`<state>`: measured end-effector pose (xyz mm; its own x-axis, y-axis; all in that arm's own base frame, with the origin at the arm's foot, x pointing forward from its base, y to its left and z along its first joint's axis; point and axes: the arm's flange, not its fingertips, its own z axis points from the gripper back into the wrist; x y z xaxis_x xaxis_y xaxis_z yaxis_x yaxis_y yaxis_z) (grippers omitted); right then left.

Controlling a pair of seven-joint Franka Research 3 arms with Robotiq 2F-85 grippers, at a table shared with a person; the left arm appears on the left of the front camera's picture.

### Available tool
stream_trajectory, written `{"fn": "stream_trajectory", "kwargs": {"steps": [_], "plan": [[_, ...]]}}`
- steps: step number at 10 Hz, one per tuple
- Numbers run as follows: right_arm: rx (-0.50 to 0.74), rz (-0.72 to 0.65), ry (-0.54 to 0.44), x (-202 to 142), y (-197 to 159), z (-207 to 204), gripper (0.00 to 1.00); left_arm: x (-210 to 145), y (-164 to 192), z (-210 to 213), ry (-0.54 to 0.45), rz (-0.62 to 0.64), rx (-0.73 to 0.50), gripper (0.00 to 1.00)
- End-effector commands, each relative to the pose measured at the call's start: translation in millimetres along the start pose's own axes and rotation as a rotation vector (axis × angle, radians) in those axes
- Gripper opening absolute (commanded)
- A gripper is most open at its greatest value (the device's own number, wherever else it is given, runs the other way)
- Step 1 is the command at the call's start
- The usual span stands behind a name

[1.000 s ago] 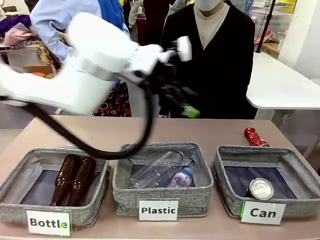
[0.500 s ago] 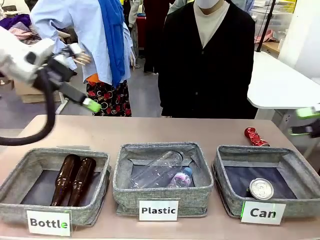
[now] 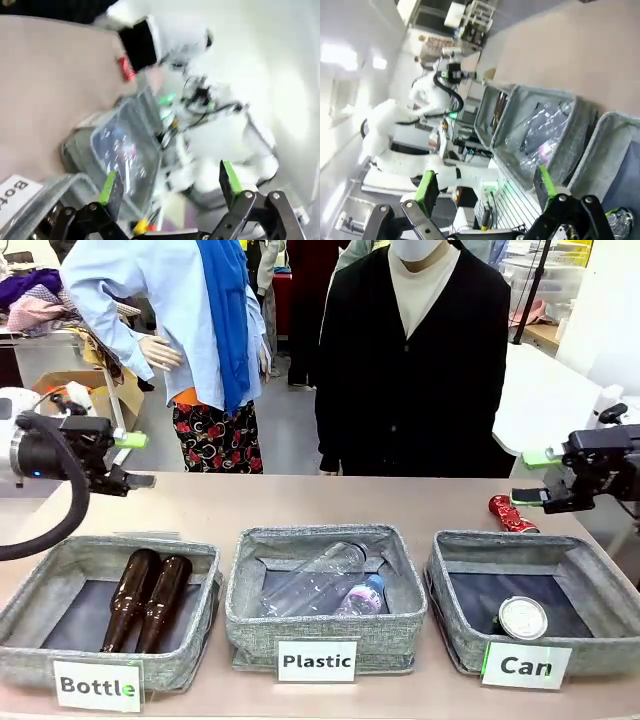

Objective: Sort the can waste into the basket.
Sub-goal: Pick up the can waste from the table and place it in the right Fabric basket.

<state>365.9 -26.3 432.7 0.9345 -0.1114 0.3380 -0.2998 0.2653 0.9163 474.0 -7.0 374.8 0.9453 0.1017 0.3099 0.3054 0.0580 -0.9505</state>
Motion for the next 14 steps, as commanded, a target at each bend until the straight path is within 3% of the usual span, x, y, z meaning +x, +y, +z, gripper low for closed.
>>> {"fn": "stream_trajectory", "kwargs": {"steps": [1, 2, 11, 12, 14], "plan": [[0.005, 0.025, 0.055, -5, 8, -6, 1.00, -3, 13, 0, -0.236, 0.052, -0.109, 1.00], [0.005, 0.025, 0.055, -5, 8, -6, 1.00, 0, 0, 0, 0.000, 0.000, 0.000, 1.00], [0.009, 0.013, 0.046, -4, 6, -7, 1.00, 0, 0, 0, 0.000, 0.000, 0.000, 1.00], [-0.332, 0.289, -0.036, 4, 27, 5, 1.00, 0, 0, 0, 0.000, 0.000, 0.000, 1.00], [-0.871, 0.438, -0.070, 28, 35, 30, 1.00, 0, 0, 0, 0.000, 0.000, 0.000, 1.00]]}}
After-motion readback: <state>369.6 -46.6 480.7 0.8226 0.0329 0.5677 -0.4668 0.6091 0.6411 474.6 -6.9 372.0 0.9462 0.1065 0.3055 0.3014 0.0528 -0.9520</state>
